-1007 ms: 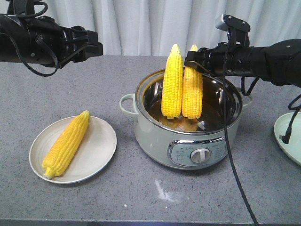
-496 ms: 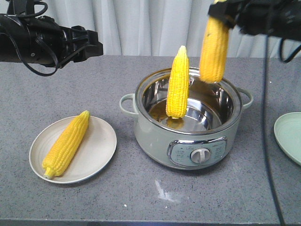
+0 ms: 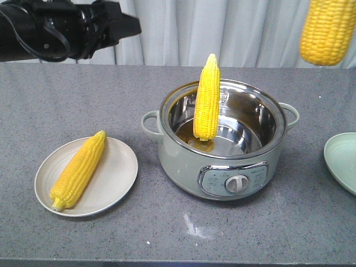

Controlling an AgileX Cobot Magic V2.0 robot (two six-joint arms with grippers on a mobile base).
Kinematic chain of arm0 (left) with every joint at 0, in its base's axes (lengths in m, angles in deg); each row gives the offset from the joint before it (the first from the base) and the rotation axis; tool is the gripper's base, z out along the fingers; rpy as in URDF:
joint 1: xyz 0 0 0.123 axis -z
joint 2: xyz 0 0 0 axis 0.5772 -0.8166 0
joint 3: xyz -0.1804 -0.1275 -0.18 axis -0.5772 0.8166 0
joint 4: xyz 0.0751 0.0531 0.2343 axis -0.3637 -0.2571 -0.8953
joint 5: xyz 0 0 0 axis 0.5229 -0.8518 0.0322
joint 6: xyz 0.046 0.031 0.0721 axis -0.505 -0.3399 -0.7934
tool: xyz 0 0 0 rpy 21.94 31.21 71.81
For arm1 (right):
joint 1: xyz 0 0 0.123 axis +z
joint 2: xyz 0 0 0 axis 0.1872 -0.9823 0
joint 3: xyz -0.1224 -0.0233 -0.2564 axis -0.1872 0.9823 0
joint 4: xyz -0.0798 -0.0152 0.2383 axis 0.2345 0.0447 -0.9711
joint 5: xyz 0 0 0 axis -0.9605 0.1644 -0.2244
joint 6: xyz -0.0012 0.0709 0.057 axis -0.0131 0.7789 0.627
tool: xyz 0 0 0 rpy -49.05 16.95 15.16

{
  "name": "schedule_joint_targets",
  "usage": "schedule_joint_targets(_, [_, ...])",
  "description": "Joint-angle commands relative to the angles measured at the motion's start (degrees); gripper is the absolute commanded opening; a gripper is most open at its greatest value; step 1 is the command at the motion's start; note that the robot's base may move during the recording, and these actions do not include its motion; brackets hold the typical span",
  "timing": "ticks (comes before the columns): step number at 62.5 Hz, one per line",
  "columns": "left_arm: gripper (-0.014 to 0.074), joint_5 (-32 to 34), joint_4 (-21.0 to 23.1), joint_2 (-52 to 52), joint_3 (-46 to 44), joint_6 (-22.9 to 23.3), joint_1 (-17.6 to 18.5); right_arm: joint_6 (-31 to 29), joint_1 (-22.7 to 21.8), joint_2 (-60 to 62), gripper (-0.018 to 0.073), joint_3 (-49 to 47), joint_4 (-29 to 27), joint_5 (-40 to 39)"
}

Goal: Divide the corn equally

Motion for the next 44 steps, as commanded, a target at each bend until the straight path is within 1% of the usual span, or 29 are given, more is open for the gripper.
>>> schedule_joint_targets(1, [0.0439,1.50,12.56,-0.27,-3.71,-9.49,0.40,-0.12,-0.66,2.39,-0.0006,-1.67,-1.19,-1.46])
schedule_joint_targets(4, [0.0463,0.20,16.35,-2.08,-6.11,-12.32,0.74,-0.01,-0.66,3.15,-0.0006,-1.67,-0.01,-1.46])
schedule_joint_targets(7, [0.0485,-0.68,18.10,-4.01,-8.77,-13.65,1.29,0.72,-0.66,3.45,-0.0006,-1.67,0.85,-1.40])
schedule_joint_targets(9, [0.0501,-1.12,18.45,-5.55,-10.86,-14.09,1.70,1.28,-0.66,3.72,-0.0006,-1.67,1.24,-1.40])
schedule_joint_targets(14, [0.0531,-1.38,18.01,-9.91,-15.99,-14.21,2.84,2.31,-0.66,4.05,-0.0006,-1.67,2.23,-1.35])
schedule_joint_targets(25, [0.0547,-1.92,13.52,-20.29,-26.20,-14.21,4.51,4.32,-0.66,4.05,-0.0006,-1.67,5.93,-0.68])
schedule_joint_targets(34, [0.0547,-2.11,13.38,-27.84,-32.58,-14.08,5.98,4.67,-0.66,4.05,-0.0006,-1.67,9.04,-0.68])
schedule_joint_targets(44, [0.0547,-1.85,13.38,-33.04,-37.39,-14.04,6.29,5.49,-0.66,4.05,-0.0006,-1.67,10.98,-0.68])
